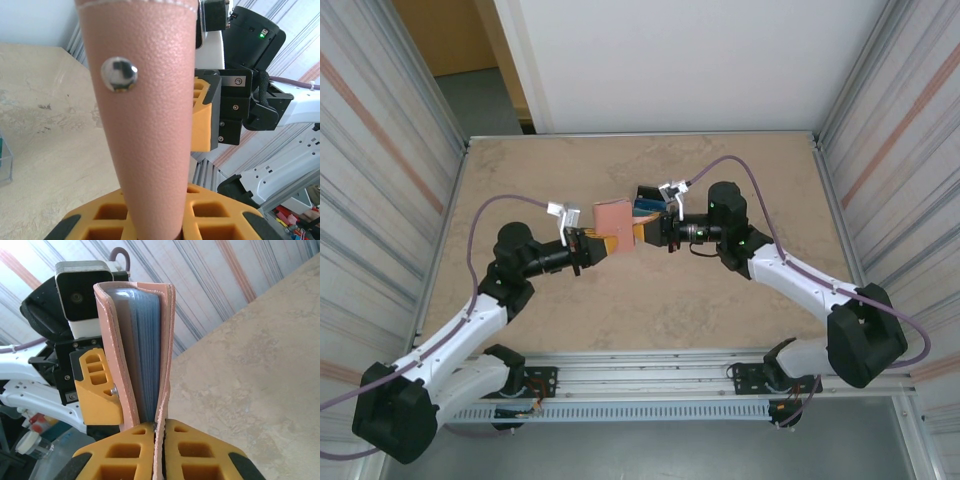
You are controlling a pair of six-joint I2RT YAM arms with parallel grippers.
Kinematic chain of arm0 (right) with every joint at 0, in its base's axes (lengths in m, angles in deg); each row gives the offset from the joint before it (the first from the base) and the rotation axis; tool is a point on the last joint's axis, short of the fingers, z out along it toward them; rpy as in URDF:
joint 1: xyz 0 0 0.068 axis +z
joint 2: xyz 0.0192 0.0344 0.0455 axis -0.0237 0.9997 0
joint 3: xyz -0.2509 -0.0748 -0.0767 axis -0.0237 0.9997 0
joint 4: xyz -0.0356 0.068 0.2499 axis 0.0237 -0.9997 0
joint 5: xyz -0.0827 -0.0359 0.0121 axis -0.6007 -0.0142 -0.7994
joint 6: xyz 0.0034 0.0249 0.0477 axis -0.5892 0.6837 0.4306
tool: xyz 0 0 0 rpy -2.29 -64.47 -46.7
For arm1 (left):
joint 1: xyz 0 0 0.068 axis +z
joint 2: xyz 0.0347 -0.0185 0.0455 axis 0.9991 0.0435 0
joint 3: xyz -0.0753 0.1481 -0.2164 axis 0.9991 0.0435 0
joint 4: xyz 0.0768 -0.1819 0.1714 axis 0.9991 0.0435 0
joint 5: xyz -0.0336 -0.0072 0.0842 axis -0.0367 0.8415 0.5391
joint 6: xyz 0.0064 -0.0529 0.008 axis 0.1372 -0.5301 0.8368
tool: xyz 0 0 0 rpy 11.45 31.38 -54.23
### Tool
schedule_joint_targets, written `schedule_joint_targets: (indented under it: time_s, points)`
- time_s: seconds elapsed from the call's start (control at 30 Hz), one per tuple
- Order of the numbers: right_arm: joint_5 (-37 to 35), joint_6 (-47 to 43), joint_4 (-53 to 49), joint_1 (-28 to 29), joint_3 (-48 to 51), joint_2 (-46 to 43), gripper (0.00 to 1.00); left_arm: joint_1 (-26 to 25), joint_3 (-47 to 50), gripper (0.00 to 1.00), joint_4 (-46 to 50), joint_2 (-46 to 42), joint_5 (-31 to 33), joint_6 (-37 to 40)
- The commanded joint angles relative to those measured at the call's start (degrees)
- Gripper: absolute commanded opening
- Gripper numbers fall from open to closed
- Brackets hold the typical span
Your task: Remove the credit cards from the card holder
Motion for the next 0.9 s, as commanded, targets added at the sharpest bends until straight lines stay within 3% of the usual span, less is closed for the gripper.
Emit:
schedule_joint_targets:
  time_s: [0.0,0.17,0.3,0.37,0.5,0.67,0.87]
  points:
    - [4.98,0.09,0.88,3.79,-1.29,-0.83,0.04,-1.39,-1.42,0.02,-4.27,0.41,-3.02,0.08]
    - [-2.52,-2.36,-6.87,3.77,-1.80,-2.51,0.00,-1.39,-2.02,0.19,-1.35,1.47,-1.01,0.00]
    - [-8.91,-2.66,-12.30,3.75,-2.55,-3.32,0.00,-1.38,-2.21,0.49,-0.88,3.29,-0.70,-1.01]
    - [-12.11,-2.62,-14.72,3.91,-3.07,-3.52,0.00,-1.42,-2.33,0.60,-1.42,4.39,-1.34,-1.75]
    - [-17.92,-2.71,-18.32,4.69,-3.90,-3.65,0.00,-1.92,-3.18,0.69,-1.38,6.67,-1.80,-2.46]
    - [-24.99,-2.50,-23.19,5.12,-5.19,-3.81,0.00,-2.45,-3.51,0.90,-1.02,8.06,-0.45,-3.05]
    - [-28.67,-2.11,-24.75,5.74,-5.78,-4.77,0.00,-2.72,-4.74,0.97,2.75,9.78,2.88,-2.82]
